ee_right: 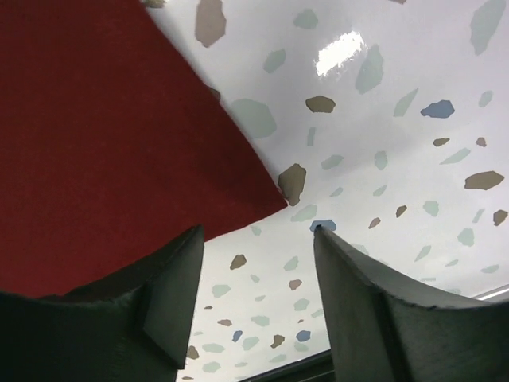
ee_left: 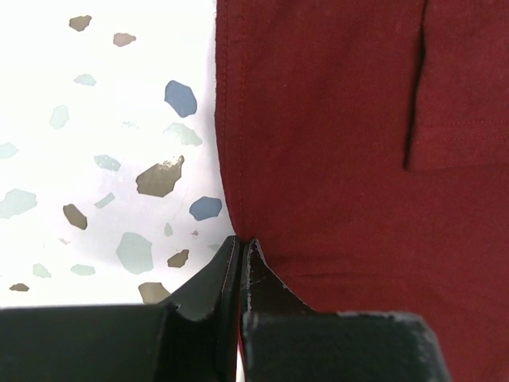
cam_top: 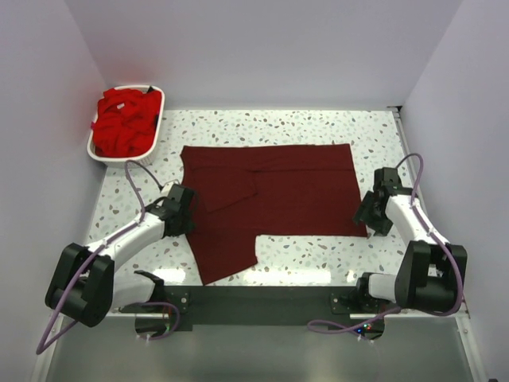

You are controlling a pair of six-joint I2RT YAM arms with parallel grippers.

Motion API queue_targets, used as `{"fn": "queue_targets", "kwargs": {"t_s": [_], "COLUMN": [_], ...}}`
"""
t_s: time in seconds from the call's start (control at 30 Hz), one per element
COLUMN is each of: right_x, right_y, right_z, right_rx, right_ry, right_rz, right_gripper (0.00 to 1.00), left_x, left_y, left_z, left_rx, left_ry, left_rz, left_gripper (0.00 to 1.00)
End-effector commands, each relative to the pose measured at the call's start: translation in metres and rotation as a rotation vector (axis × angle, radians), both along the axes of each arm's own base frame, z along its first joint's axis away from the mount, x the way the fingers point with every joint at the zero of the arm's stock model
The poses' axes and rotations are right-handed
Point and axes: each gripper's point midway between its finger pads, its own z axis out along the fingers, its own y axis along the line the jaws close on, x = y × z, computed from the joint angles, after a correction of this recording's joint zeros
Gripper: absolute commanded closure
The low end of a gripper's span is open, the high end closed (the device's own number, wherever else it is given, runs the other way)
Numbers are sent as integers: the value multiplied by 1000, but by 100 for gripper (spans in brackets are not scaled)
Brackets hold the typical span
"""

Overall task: Fold and stack the t-shirts
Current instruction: Fold the tshirt

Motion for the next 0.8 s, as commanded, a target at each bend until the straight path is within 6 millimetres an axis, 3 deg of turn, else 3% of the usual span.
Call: {"fn": "queue_targets", "kwargs": {"t_s": [0.0, 0.13, 0.23, 0.77], "right_x": [5, 6, 10, -2], "right_y": [-2, -5, -6, 2], "right_z": [-10, -23, -22, -38], "right_rx": [39, 72, 87, 131], "right_ry": [-24, -37, -50, 41], "right_rz": [-73, -112, -126, -127], "right_gripper": [41, 48, 52, 57], "left_x": [-4, -4, -5, -1], "left_y": [6, 6, 5, 3], "left_z": [2, 1, 2, 7], "left_rx": [19, 12, 5, -6], "left_ry": [-8, -16, -21, -46], "left_rz": [23, 25, 21, 18], "left_gripper": [100, 100, 100, 100]}}
